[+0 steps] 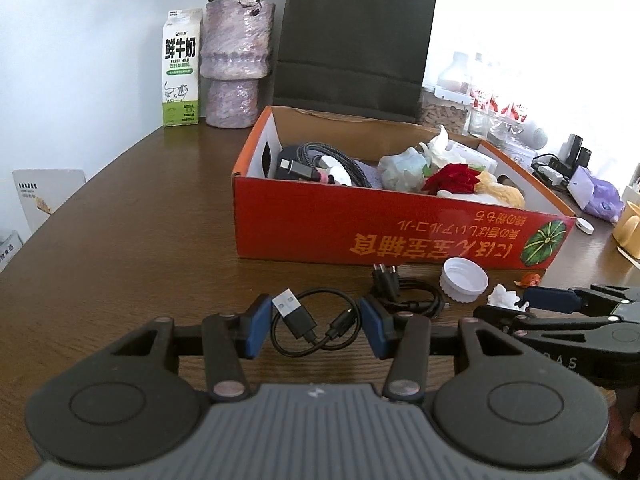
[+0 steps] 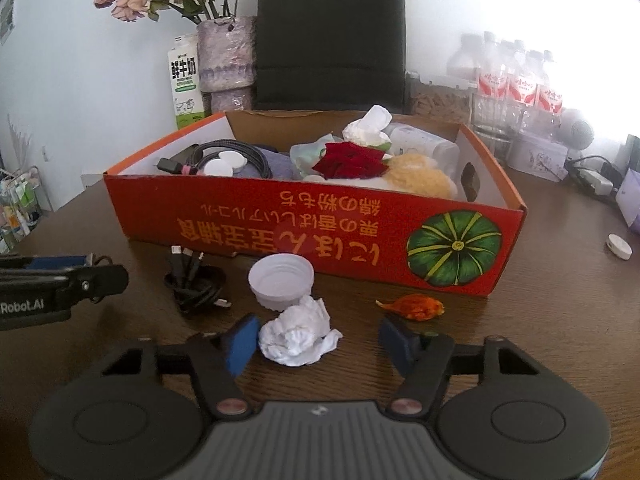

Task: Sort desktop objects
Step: 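Grasp the black USB cable with the left tool while the right tool grasps the white figurine, then carry the USB cable and white figurine with both tools into the box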

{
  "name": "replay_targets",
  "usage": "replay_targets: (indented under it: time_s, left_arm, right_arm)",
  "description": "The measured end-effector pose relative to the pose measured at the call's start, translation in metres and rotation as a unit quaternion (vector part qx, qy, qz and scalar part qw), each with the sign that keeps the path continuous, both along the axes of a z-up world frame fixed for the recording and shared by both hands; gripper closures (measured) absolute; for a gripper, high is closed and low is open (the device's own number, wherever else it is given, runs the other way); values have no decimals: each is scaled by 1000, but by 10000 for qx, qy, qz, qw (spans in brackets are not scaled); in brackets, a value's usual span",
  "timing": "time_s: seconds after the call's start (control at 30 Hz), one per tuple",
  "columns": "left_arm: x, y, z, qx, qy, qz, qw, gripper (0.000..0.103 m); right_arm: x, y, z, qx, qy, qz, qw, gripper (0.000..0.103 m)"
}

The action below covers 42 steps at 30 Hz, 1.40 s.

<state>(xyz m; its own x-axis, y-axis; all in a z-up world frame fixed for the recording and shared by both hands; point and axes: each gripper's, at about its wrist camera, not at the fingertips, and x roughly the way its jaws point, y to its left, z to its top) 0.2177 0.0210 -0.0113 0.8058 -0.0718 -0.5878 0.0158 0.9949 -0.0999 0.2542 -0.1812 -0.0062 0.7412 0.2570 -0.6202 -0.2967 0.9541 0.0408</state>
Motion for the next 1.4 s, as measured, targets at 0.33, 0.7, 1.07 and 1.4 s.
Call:
replay_targets:
  time_s: [0.33, 0.7, 1.07, 1.4]
  left_arm:
    - [0, -1, -1, 39, -13, 2, 10000, 54]
    - [-2, -3, -1, 43, -65, 8, 10000, 54]
    - [-12, -8, 23, 162, -431, -72, 9989, 55]
    - [9, -19, 75, 238, -1017, -174, 9944, 55]
  right_arm:
    - [-10, 9, 0, -107, -139, 236, 9996, 77]
    - [-24, 12, 1, -97, -246, 358, 9990, 80]
    - [-32, -2, 33, 90, -697, 335, 9970, 81]
    - [-6, -25, 85, 346, -1280, 150, 9911, 81]
